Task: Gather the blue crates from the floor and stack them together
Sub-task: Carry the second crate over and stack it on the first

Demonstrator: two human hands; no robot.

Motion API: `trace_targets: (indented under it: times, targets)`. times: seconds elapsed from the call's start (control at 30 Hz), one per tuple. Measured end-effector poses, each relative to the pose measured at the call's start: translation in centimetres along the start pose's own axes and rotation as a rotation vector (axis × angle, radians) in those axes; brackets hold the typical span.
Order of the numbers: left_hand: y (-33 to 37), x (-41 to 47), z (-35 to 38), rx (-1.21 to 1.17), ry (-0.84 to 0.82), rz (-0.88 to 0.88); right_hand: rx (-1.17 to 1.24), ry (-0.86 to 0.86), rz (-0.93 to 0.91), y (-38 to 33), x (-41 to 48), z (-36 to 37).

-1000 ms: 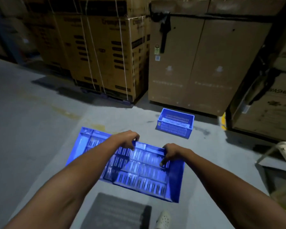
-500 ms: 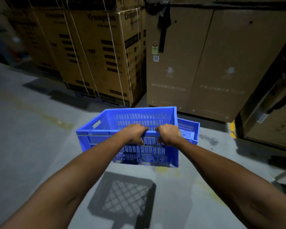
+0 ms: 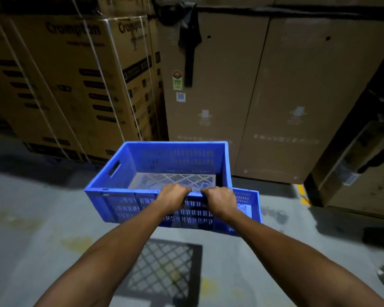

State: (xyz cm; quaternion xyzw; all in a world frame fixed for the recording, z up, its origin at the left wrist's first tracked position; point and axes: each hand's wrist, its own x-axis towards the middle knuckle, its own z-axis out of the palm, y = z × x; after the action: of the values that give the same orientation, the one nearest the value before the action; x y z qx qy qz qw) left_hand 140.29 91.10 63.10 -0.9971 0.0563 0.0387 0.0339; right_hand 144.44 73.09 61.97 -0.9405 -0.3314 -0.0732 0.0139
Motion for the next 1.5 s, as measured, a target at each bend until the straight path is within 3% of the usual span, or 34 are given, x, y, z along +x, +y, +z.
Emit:
trace_targets:
  times: [0.4, 0.77, 1.0, 1.5]
  targets:
    - [-7.5, 22.6, 25.6, -0.079, 0.129, 0.006, 0.039, 0.119, -0.054, 8.3, 17.1, 30.2]
    - [-10.4, 32.0, 45.6, 0.075, 0.176, -0.008, 0.062, 0.243, -0.038, 10.2, 22.3, 53.2]
    - [-9.7, 34.7, 52.6, 0.058, 0.195, -0.005, 0.061, 0.235, -0.003, 11.8, 23.2, 60.7]
    - [-6.0, 38.9, 52.9, 0.023, 0.190, 0.025, 0.038, 0.204, 0.063, 16.5, 22.1, 60.5]
